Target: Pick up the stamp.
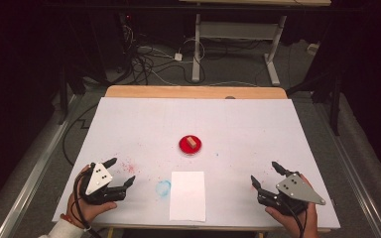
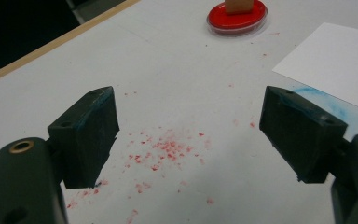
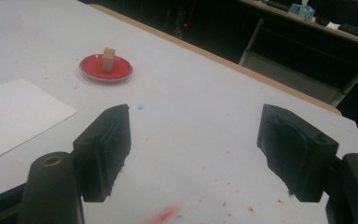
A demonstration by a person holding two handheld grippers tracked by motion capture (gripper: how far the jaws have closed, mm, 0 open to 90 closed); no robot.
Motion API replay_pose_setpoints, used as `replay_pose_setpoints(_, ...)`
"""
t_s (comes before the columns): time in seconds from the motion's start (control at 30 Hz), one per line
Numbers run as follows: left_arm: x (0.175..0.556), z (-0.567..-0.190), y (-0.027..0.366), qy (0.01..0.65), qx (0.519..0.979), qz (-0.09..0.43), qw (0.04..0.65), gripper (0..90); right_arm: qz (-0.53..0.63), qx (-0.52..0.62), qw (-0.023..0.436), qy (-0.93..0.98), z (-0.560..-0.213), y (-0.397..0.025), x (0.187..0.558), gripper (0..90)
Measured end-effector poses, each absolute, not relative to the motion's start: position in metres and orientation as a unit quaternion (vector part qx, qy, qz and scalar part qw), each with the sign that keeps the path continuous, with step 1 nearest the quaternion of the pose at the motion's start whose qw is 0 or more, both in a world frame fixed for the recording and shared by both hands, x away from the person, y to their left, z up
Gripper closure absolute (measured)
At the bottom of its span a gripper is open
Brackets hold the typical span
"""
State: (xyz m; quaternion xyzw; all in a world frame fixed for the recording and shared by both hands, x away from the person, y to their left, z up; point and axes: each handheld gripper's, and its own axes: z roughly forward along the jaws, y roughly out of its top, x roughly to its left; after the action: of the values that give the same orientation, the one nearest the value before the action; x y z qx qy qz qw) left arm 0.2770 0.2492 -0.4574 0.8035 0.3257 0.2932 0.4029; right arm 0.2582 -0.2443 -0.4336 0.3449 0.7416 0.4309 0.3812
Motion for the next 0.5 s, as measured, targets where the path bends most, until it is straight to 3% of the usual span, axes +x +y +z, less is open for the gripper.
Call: replay_pose_setpoints(0.5,0.28,-0.464,0.25,0.329,0.811,0.283,0.393,18.8,0.416,0.332,0.333,0.779,-0.433,-0.236,0.282,29.5)
